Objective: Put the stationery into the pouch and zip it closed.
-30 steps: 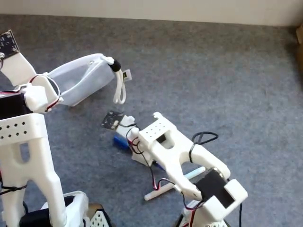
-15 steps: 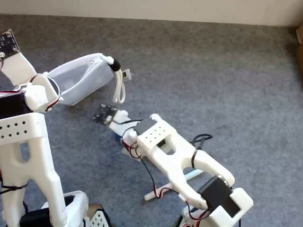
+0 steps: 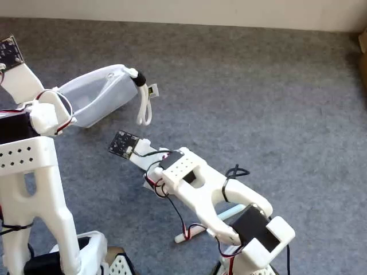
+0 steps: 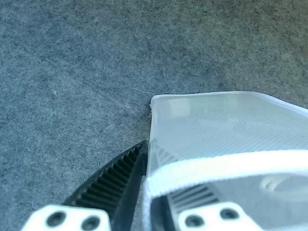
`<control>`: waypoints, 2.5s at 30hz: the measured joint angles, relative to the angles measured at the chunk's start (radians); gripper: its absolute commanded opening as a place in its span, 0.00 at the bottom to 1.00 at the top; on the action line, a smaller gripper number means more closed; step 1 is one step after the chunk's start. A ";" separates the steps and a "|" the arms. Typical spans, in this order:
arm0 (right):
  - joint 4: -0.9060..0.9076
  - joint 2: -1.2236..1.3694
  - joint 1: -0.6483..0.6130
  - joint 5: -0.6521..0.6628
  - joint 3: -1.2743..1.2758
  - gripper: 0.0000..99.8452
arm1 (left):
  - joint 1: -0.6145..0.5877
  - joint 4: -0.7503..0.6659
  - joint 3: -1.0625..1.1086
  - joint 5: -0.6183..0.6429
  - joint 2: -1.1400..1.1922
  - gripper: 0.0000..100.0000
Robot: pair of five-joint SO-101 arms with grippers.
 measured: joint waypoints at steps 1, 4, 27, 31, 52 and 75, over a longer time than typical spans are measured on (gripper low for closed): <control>-0.002 0.003 0.000 0.000 0.000 0.02 | 0.000 0.000 0.000 0.000 0.000 0.03; -0.005 0.009 0.000 0.000 -0.003 0.01 | 0.000 0.000 0.000 0.000 0.000 0.03; 0.018 -0.270 -0.025 -0.003 0.074 0.00 | 0.072 0.017 0.014 -0.006 -0.034 0.03; 0.018 -0.311 -0.006 -0.072 0.075 0.00 | 0.118 0.018 0.100 -0.009 -0.132 0.03; 0.018 -0.786 -0.005 -0.195 0.221 0.00 | 0.207 -0.048 0.259 -0.038 -0.292 0.03; -0.118 -1.221 -0.031 -0.250 0.427 0.00 | 0.207 -0.051 0.261 -0.038 -0.292 0.03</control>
